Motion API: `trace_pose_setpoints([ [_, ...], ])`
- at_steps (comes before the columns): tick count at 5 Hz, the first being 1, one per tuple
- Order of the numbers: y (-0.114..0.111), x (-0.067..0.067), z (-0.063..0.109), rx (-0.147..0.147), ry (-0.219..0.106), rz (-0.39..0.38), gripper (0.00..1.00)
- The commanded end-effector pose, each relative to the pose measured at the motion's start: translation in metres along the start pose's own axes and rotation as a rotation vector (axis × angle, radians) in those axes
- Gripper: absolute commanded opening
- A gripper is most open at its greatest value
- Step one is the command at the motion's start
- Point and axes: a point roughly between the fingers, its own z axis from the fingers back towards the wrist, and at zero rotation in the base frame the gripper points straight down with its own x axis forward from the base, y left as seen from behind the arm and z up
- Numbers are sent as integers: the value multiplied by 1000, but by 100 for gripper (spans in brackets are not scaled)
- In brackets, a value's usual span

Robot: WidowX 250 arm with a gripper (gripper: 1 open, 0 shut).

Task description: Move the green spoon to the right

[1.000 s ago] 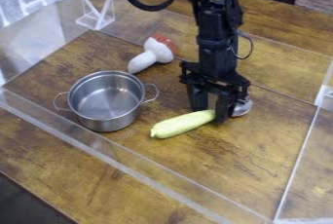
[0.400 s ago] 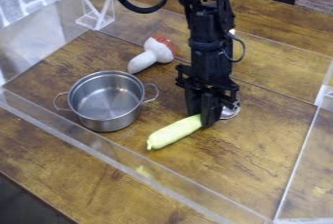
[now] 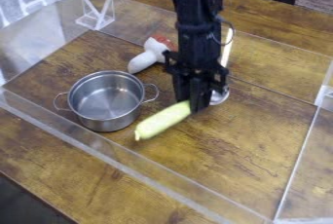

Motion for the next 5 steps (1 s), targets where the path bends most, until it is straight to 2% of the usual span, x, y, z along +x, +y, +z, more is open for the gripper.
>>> trace_pose_setpoints([
  [1, -5, -6, 55, 27, -118, 28, 0],
  [2, -11, -14, 75, 36, -151, 27, 0],
  [3, -32, -23, 83, 41, -171, 78, 0],
  [4, -54, -31, 81, 37, -173, 107, 0],
  [5, -74, -36, 74, 31, -173, 96, 0],
])
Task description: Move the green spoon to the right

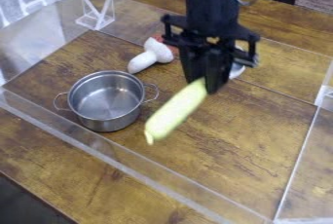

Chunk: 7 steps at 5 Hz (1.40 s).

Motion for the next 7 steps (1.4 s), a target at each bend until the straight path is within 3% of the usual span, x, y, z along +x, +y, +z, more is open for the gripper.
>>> trace_pose_setpoints([
  [1, -23, -2, 22, -13, -98, -22, 100],
  [2, -24, -1, 26, -8, -103, -11, 100],
  [4, -17, 3, -1, -17, -22, -110, 100],
  [6, 37, 7, 33, 33, -146, -43, 100],
  [7, 65, -5, 37, 77, -199, 12, 100],
])
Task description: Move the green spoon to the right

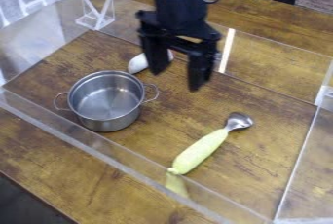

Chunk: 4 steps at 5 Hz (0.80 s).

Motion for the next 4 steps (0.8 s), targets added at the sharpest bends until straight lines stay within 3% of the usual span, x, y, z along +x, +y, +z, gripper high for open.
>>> trace_pose_setpoints([
  [1, 5, -1, 11, 18, -97, 28, 100],
  [2, 16, 3, 8, 32, -94, 61, 100],
  [3, 27, 7, 4, 43, -88, 92, 0],
  [4, 34, 10, 2, 53, -79, 119, 100],
])
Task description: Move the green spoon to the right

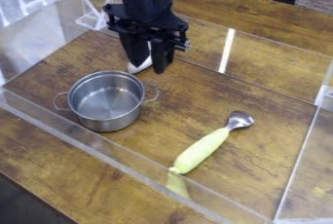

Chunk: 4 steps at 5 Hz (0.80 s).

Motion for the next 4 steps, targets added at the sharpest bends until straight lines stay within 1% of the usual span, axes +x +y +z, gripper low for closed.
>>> trace_pose_setpoints([
  [1, 1, 5, 14, 9, -48, 7, 0],
  [2, 1, 6, 7, 10, -33, 5, 100],
  [3, 5, 9, 7, -2, -31, -45, 0],
  [4, 10, 15, 7, -11, -32, -69, 0],
])
